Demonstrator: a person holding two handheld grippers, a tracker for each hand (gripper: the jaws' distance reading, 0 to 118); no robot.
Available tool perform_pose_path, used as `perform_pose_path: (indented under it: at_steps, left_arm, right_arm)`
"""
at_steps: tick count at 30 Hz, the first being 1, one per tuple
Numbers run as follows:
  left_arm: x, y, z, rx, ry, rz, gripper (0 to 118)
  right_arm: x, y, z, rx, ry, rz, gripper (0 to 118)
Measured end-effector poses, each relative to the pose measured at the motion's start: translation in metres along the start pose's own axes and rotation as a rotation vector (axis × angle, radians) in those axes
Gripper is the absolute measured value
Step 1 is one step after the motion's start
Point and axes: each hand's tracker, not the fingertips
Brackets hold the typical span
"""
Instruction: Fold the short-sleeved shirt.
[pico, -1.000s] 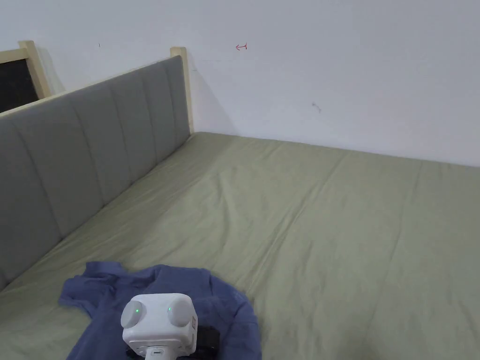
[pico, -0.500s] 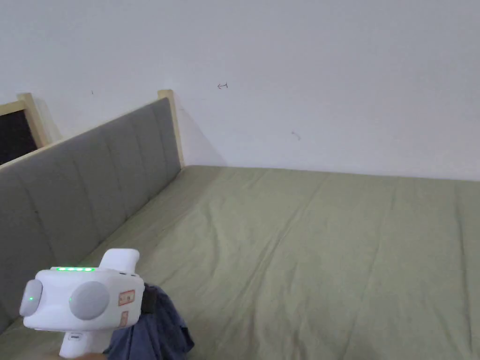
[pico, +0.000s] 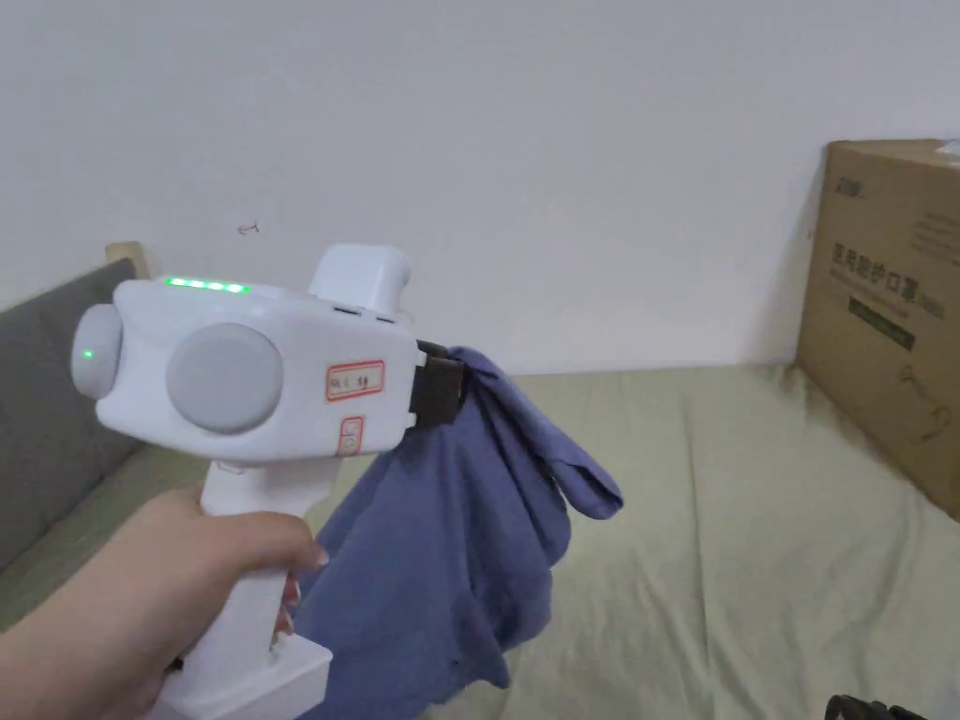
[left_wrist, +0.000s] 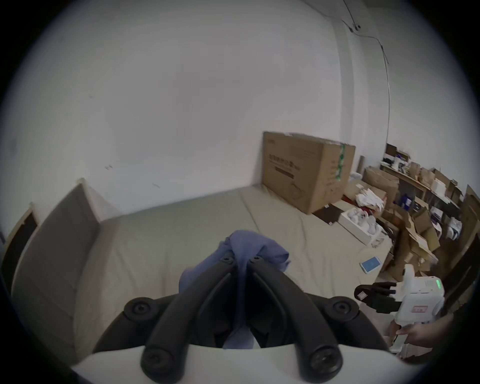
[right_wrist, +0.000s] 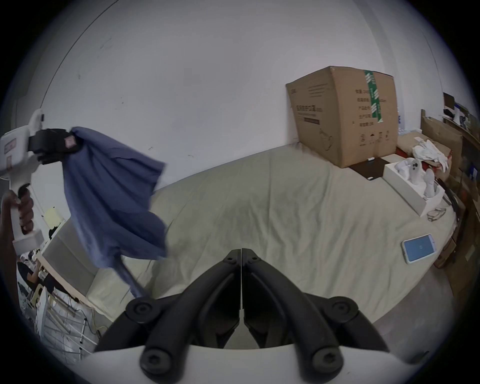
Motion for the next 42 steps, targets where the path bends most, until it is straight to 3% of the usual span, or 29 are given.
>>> perform_pose_path:
  at_steps: [7,10,11,15,18,23,27,28,29,31,32,42]
  left_arm:
    - [0.013,-0.139,-0.170,-0.416,-0.156,0.298,6]
    - [0.007,-0.207,-0.211,-0.570,-0.212,0.511,76]
    - [0.003,-0.226,-0.218,-0.602,-0.224,0.612,90]
    - [-0.011,-0.255,-0.217,-0.637,-0.222,0.816,91]
    - [-0.024,-0.238,-0.200,-0.590,-0.205,0.789,91]
    - [-0.045,-0.171,-0.111,-0.292,-0.191,0.633,96]
    - [-0.042,-0.161,-0.008,0.059,0.033,0.519,94]
    - [-0.039,-0.165,0.017,0.125,0.098,0.473,88]
    - [-0.034,-0.172,0.037,0.185,0.151,0.414,65]
    - [-0.021,-0.189,0.067,0.262,0.272,0.331,6]
    - [-0.014,-0.201,0.082,0.307,0.351,0.299,0]
    - [-0.003,-0.237,0.127,0.320,0.447,0.260,0]
  right_arm:
    - [0.038,-0.011,-0.001,-0.030,-0.086,-0.013,0]
    - [0.051,-0.017,-0.007,-0.068,-0.104,-0.042,0]
    - [0.055,-0.018,-0.010,-0.079,-0.107,-0.049,0]
    - [0.061,-0.024,-0.018,-0.108,-0.119,-0.049,0]
    - [0.058,-0.024,-0.024,-0.122,-0.114,-0.050,0]
    - [0.039,-0.013,-0.017,-0.069,-0.091,-0.033,0]
    - [0.020,-0.002,-0.006,0.022,-0.062,0.009,0]
    - [0.015,-0.002,-0.003,0.052,-0.051,0.028,0]
    - [0.009,-0.002,0.000,0.084,-0.047,0.045,0]
    - [-0.001,-0.004,0.006,0.142,-0.046,0.060,0]
    - [-0.006,-0.006,0.009,0.164,-0.037,0.057,0]
    - [-0.036,-0.016,0.024,0.269,0.003,0.113,0]
